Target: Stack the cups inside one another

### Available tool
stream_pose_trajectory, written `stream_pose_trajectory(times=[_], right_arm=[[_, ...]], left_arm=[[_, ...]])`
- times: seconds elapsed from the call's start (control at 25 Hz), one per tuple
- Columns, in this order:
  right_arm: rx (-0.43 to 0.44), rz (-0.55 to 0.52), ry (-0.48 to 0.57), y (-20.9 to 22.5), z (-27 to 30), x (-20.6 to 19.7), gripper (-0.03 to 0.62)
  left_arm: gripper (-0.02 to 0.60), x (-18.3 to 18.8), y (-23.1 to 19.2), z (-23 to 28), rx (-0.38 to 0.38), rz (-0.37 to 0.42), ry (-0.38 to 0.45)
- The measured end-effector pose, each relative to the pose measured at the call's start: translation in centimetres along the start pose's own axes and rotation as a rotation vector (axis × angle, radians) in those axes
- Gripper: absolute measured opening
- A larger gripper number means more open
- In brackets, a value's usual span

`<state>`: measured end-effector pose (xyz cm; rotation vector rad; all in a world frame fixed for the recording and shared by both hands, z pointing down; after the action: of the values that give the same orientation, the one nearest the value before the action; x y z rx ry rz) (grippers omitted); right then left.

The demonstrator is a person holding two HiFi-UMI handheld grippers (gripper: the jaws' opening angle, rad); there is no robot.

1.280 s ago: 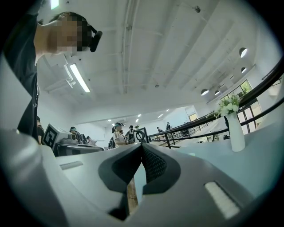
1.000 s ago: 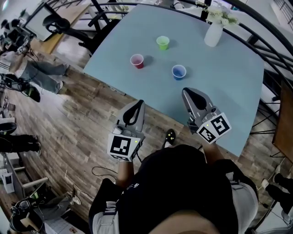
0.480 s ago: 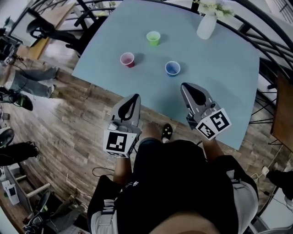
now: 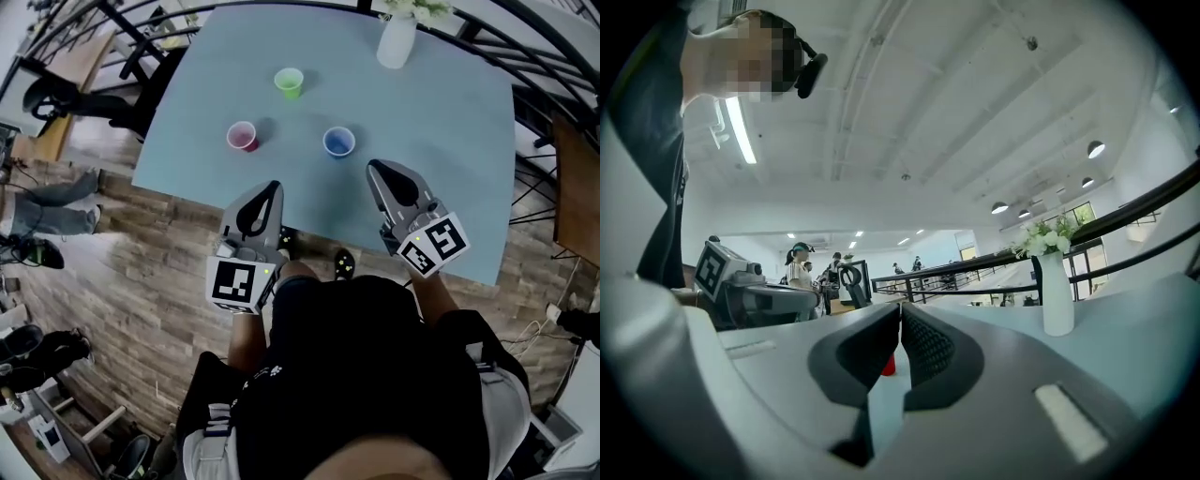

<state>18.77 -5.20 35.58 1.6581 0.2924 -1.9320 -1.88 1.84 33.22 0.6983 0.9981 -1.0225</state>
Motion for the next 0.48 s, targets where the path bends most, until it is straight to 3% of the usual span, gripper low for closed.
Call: stream_pose_trajectory(times=[0.48], right_arm=[[-0.153, 0.043, -0.029, 1.1, 4.1, -0.6, 0.014]], left_arm=[[-0.009, 1.8, -5.7, 2.9, -0.113, 0.062, -0.008]])
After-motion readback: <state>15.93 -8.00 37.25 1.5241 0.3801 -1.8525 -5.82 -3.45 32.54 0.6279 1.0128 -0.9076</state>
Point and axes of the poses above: the fingertips, and each gripper's own axes: z forward along the fingers, y to its right, x out of its top, the point moved 6 cm from there along -z, backward along the fingers, and after that the axes turned 14 degrees about -y, right-handed, at the moved point
